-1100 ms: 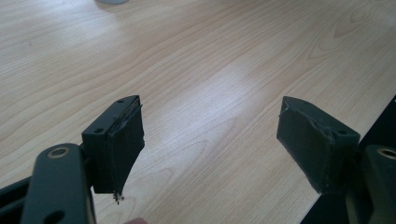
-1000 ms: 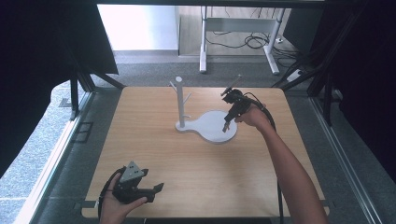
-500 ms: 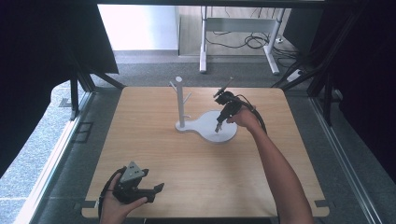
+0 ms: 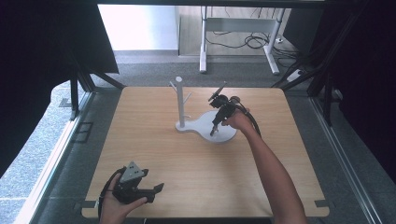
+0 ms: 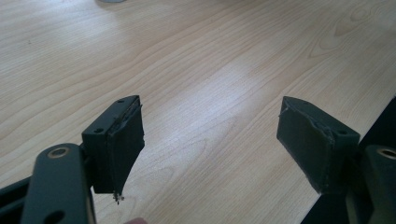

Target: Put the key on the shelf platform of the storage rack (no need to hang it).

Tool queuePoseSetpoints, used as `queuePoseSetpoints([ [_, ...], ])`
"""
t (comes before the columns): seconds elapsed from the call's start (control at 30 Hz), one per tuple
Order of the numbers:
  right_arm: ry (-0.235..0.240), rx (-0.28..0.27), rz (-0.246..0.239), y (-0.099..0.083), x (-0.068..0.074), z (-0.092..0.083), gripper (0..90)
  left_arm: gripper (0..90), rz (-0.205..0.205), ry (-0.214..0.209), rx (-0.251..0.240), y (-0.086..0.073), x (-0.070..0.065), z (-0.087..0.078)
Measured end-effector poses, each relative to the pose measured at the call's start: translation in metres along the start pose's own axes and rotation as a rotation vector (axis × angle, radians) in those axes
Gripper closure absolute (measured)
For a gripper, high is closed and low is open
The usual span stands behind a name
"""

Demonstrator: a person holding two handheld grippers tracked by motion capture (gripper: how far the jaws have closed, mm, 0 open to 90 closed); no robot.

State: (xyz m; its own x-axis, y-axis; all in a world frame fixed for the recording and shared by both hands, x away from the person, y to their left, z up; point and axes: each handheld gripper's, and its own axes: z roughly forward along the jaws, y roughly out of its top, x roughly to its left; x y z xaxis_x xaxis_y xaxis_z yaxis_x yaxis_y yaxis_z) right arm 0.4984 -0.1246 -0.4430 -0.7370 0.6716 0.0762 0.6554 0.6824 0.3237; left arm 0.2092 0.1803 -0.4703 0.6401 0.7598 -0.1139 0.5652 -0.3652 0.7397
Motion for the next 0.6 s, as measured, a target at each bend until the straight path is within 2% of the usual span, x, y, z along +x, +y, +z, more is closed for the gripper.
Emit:
queuePoseSetpoints([
  [0.4,-0.017,0.013,0.020,-0.007,-0.010,0.007,88.9,23.3,0.005,-0.005,0.005,0.000,-0.001,0.001],
  [0.6,-0.029,-0.002,0.018,-0.010,-0.012,0.006,87.2,23.4,0.007,-0.006,0.009,0.000,-0.002,0.003],
])
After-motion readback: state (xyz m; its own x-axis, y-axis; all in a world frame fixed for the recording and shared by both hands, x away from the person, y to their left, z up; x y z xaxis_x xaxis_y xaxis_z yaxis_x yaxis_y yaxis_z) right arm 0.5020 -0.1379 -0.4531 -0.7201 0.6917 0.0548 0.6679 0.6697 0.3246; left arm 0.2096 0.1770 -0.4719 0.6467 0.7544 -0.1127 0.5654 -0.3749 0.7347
